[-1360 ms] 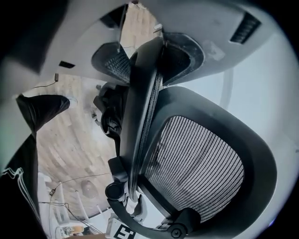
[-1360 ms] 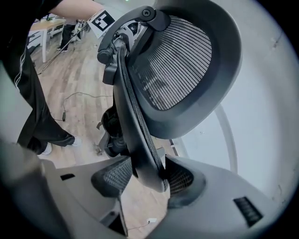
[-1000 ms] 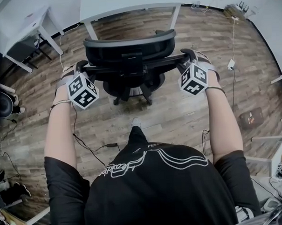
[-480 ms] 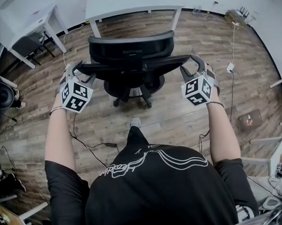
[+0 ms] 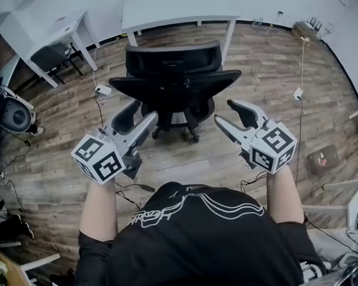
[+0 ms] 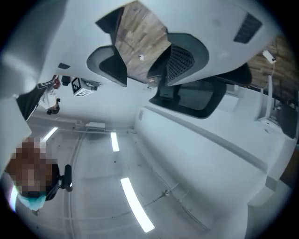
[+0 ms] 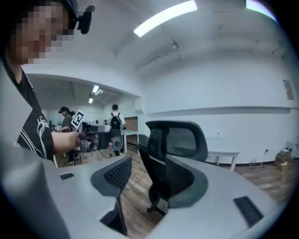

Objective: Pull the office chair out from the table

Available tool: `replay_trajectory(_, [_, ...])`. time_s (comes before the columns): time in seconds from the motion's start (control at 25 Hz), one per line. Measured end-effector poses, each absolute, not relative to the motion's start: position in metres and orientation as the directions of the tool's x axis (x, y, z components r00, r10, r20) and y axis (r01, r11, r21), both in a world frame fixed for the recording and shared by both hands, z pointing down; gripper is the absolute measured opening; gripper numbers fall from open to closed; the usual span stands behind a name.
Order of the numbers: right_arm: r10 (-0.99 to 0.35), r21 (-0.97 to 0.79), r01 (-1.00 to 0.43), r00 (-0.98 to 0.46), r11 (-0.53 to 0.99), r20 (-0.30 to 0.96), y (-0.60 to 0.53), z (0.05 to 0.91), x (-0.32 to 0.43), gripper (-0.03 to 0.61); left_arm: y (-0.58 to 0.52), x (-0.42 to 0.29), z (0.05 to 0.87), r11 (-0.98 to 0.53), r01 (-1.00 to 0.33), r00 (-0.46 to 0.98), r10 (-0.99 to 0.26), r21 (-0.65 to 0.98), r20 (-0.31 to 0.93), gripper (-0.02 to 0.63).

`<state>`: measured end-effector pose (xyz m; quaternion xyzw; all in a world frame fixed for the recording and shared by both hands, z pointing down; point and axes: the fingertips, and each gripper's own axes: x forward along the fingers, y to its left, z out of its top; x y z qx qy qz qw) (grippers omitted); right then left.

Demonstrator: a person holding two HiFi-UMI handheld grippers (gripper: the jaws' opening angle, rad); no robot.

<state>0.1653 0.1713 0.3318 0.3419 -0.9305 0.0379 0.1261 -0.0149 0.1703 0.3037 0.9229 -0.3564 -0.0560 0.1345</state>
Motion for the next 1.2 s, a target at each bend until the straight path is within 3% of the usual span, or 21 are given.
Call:
replay_trajectory(0.12, [-0.645, 0.012, -0.651, -0.749, 0.759, 0.148, 0.2, 0.306, 0.156, 0.228, 0.205, 0.01, 0.282, -0.764, -0.585, 0.779, -0.623, 0.274, -0.072, 0.216])
replay_trajectory(0.2, [-0.669, 0.023, -0.67, -0.737, 0.742, 0.096, 0.217, 0.292, 0.151, 0.131, 0.226, 0.019, 0.274, -0.788, -0.573, 0.794, -0.602, 0.225, -0.085, 0.182])
replay_trajectory(0.28, [-0.656, -0.028, -0.658, -0.753, 0.753, 0.051, 0.238, 0.283, 0.138, 0.079, 0.248, 0.021, 0.27, -0.807, -0.562, 0.809, -0.582, 0.182, -0.081, 0.128])
replay_trajectory(0.52, [-0.528, -0.241, -0.499, -0.846, 0.832, -0.072, 0.314, 0.271, 0.066, 0.046, 0.315, -0.008, 0.279, -0.843, -0.474, 0.865, -0.5, 0.253, -0.045, 0.006])
replay_trajectory(0.72, [-0.521, -0.251, -0.492, -0.851, 0.833, -0.063, 0.364, 0.277, 0.019, 0.035, 0.366, -0.052, 0.283, -0.831, -0.456, 0.862, -0.502, 0.318, -0.075, 0.006])
replay_trajectory(1.0, [-0.559, -0.208, -0.542, -0.828, 0.815, -0.033, 0.426, 0.281, -0.005, 0.035, 0.429, -0.065, 0.28, -0.868, -0.452, 0.881, -0.471, 0.207, -0.053, 0.006])
replay_trajectory(1.2, [-0.587, -0.196, -0.57, -0.809, 0.798, -0.034, 0.453, 0.278, -0.011, 0.035, 0.453, -0.079, 0.281, -0.865, -0.438, 0.882, -0.466, 0.243, -0.066, 0.006])
